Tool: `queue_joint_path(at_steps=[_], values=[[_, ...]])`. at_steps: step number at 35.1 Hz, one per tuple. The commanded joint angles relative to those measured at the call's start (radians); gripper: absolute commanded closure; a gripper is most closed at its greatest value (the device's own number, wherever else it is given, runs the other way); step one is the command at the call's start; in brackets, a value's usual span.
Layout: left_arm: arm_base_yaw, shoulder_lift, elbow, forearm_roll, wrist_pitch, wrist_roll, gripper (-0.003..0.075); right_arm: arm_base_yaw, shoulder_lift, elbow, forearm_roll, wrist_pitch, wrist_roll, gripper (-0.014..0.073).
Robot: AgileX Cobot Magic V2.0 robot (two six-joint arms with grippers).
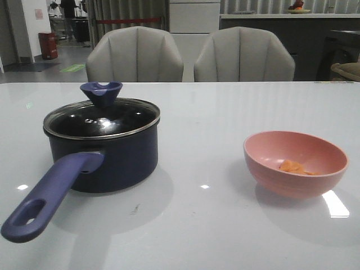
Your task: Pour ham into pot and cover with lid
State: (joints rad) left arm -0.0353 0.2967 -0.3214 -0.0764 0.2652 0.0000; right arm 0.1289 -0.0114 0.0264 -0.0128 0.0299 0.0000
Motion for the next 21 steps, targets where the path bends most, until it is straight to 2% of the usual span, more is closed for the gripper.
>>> queue_joint_path(at_steps=[1, 3, 8, 10, 16, 21], values=[[-0.003, 0.02, -0.032, -0.009, -0.074, -0.006, 0.0502, -0.006, -0.018, -0.004, -0.007, -0.078, -0.008, 0.0446], [-0.003, 0.02, -0.032, -0.009, -0.072, -0.006, 0.0438, -0.006, -0.018, -0.004, -0.007, -0.078, -0.008, 0.0446], [-0.003, 0.034, -0.042, -0.009, -0.066, -0.006, 0.0185, -0.006, -0.018, -0.004, -0.007, -0.078, -0.008, 0.0446], [-0.003, 0.061, -0.066, -0.009, -0.04, -0.006, 0.0127, -0.006, -0.018, -0.004, -0.007, -0.078, -0.008, 0.0446], [-0.003, 0.227, -0.215, -0.032, 0.097, -0.006, 0.0113, -0.006, -0.018, -0.004, -0.007, -0.078, -0.008, 0.0446], [-0.031, 0.425, -0.407, -0.065, 0.227, -0.006, 0.0113, -0.006, -0.018, -0.004, -0.007, -0.078, -0.008, 0.0446]])
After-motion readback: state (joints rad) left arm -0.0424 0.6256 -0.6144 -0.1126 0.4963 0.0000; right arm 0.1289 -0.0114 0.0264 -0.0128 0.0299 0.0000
